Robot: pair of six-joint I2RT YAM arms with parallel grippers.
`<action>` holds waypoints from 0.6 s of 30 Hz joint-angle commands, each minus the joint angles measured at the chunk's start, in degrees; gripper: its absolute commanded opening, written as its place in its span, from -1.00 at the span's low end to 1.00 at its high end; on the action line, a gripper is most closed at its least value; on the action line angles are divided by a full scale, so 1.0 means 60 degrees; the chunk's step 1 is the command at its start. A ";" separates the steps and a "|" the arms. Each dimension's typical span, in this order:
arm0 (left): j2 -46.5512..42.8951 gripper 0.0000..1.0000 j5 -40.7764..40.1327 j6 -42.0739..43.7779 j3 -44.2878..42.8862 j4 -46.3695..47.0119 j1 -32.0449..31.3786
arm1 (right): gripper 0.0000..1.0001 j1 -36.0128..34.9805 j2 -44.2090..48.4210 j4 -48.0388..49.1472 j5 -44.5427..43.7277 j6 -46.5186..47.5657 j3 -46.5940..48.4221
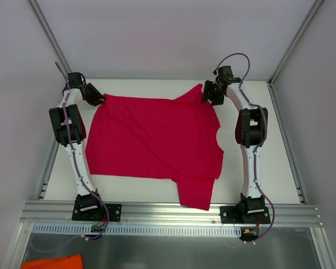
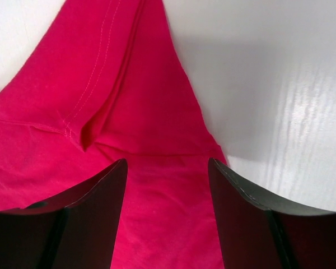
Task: Fold and stack the t-shirts
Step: Grap the side of the flattened tshirt furthest away from the robot with both arms
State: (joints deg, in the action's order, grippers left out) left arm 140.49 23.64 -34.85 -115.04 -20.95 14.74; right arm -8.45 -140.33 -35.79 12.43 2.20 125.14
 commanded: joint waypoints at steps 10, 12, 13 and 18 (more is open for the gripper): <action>-0.0607 -0.43 0.0470 0.0169 -0.0162 -0.0214 0.0136 | 0.21 0.0046 -0.0605 -0.0390 0.0024 -0.0732 0.0733; -0.0636 -0.45 0.0469 0.0213 -0.0162 -0.0258 0.0150 | 0.17 0.0046 -0.0707 -0.0509 -0.0005 -0.0732 0.0940; -0.0650 -0.46 0.0498 0.0213 -0.0162 -0.0316 0.0150 | 0.10 0.0046 -0.0693 -0.0524 0.0023 -0.0718 0.0925; -0.0768 -0.49 0.0513 0.0213 -0.0147 -0.0375 0.0165 | -0.37 0.0046 -0.0693 -0.0553 -0.0035 -0.0718 0.0925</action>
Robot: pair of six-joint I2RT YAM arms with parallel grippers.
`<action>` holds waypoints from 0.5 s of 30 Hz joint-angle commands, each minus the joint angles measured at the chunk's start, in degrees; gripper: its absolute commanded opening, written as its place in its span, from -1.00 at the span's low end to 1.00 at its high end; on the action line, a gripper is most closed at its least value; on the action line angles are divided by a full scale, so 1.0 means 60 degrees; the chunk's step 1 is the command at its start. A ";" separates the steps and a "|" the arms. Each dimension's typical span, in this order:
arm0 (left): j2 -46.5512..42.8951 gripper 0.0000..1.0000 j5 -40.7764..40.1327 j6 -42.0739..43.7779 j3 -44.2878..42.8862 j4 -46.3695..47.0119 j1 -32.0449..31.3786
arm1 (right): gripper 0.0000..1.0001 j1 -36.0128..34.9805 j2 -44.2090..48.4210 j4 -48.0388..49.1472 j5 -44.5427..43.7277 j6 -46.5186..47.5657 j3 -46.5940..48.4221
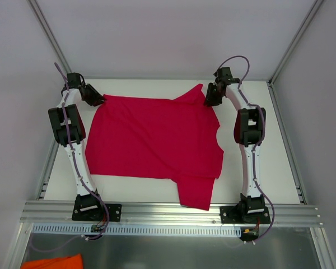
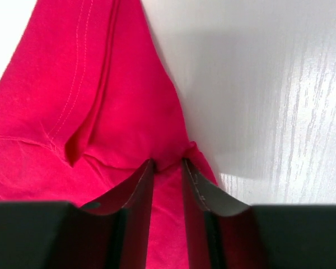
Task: Fold and stack the t-shirts
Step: Grap the side of the flattened tshirt furthest away from the robot with both arms
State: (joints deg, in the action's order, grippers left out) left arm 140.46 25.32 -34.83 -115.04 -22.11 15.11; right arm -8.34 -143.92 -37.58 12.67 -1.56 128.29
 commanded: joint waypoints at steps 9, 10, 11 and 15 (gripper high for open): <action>-0.0954 -0.62 0.0452 0.0224 0.0013 -0.0242 0.0191 | -0.98 0.0027 -0.0008 -0.0401 -0.0192 -0.0018 0.0313; -0.1056 -0.71 0.0569 0.0180 0.0101 -0.0082 0.0176 | -0.98 0.0027 0.0123 -0.0401 -0.0207 0.0069 0.0284; -0.1115 -0.82 0.0642 0.0136 0.0189 0.0022 0.0176 | -0.98 0.0027 0.0225 -0.0401 -0.0221 0.0128 0.0269; -0.1393 -1.00 0.1096 -0.0083 0.0336 0.0359 0.0176 | -0.98 0.0027 0.0782 -0.0416 -0.0484 0.0523 0.0356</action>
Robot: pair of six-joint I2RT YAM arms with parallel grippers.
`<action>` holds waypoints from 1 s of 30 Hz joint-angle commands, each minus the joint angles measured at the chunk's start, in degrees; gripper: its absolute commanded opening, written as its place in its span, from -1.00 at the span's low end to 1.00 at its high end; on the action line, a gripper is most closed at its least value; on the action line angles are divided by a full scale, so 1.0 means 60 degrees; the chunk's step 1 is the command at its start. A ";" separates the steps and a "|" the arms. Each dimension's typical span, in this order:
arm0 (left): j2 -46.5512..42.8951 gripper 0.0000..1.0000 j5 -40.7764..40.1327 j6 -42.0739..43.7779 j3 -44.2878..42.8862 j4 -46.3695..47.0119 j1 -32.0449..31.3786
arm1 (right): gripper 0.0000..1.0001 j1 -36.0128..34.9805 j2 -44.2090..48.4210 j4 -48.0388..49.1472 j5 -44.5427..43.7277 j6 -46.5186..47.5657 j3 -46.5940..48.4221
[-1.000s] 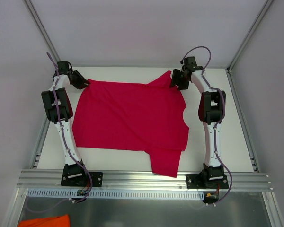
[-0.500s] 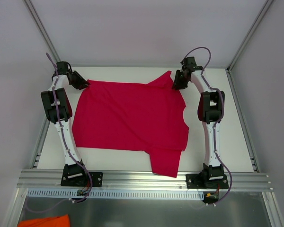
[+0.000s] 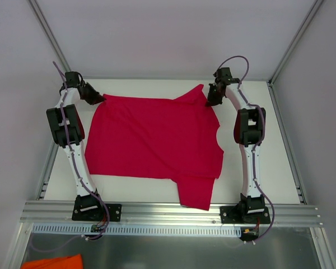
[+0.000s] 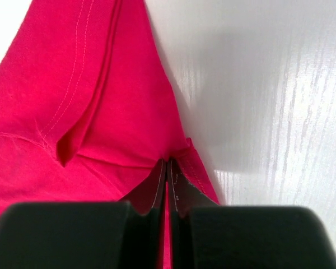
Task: Fold and stack the t-shirts
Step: Grap the side of the flattened tshirt furthest away from the robot with both arms
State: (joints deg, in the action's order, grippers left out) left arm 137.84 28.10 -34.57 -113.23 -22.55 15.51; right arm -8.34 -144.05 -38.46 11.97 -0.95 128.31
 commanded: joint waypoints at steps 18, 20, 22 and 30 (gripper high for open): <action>-0.3342 -1.00 0.1469 -0.0274 0.2918 0.1311 0.0125 | -0.98 -0.0090 0.3967 -0.1206 -0.1042 0.1417 -0.1053; -0.3810 -1.00 0.1499 -0.0274 0.3489 0.1384 0.0125 | -0.98 -0.0134 0.4159 -0.1514 -0.1086 0.1520 -0.1213; -0.4119 -1.00 0.1513 -0.0201 0.4044 0.1370 0.0111 | -0.98 -0.0192 0.4494 -0.1690 -0.1101 0.1536 -0.1491; -0.5526 -1.00 0.1221 0.0282 0.5511 0.1208 0.0111 | -0.98 -0.1200 0.5653 -0.1749 -0.1523 0.1623 -0.4096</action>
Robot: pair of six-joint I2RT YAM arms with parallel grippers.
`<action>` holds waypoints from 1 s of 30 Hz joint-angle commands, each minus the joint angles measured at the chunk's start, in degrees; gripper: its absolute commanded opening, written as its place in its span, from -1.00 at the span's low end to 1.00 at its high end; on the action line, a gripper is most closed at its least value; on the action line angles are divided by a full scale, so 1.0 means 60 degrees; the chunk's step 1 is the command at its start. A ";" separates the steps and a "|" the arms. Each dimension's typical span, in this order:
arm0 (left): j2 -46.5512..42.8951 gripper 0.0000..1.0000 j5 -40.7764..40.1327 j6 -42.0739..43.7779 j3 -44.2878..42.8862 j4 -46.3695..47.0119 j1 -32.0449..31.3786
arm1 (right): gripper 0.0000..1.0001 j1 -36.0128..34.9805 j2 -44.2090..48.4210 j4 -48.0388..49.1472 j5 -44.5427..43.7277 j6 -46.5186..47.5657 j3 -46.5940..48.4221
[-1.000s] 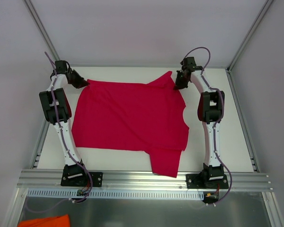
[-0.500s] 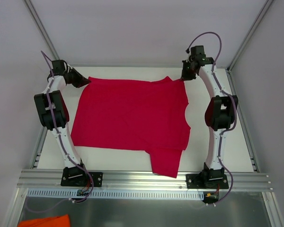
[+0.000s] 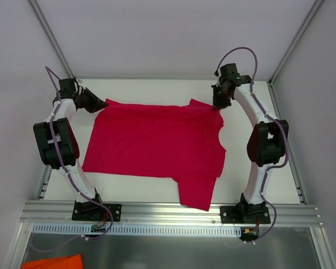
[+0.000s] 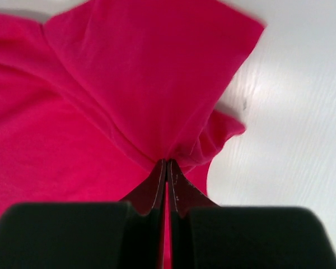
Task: Fold and stack the t-shirts
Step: Grap the side of the flattened tshirt furthest away from the robot with both arms
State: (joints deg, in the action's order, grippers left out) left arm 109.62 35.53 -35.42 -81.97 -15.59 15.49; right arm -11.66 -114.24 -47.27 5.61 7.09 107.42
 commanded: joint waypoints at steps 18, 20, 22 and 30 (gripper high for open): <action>-0.3138 -1.00 -0.0998 0.0263 0.3115 0.0037 -0.0061 | -0.98 -0.2406 0.1563 -0.0867 -0.2440 0.0048 -0.2462; -0.3445 -1.00 -0.1423 0.0351 0.3203 -0.0125 -0.0061 | -0.98 -0.2509 0.1608 -0.1013 -0.2997 0.0034 -0.2492; -0.3563 -1.00 -0.1599 0.0468 0.3204 -0.0242 -0.0047 | -0.98 -0.2568 0.1578 -0.1335 -0.3643 -0.0010 -0.2449; -0.3828 -1.00 -0.2420 -0.0073 0.3570 -0.0506 -0.0032 | -0.98 -0.2568 0.1959 -0.2009 -0.4361 -0.0669 -0.3077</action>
State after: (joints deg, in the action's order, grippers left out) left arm 88.16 23.83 -34.68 -61.52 -17.23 15.38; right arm -27.03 -106.63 -54.98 -16.53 5.45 90.32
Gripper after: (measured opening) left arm 0.011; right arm 0.018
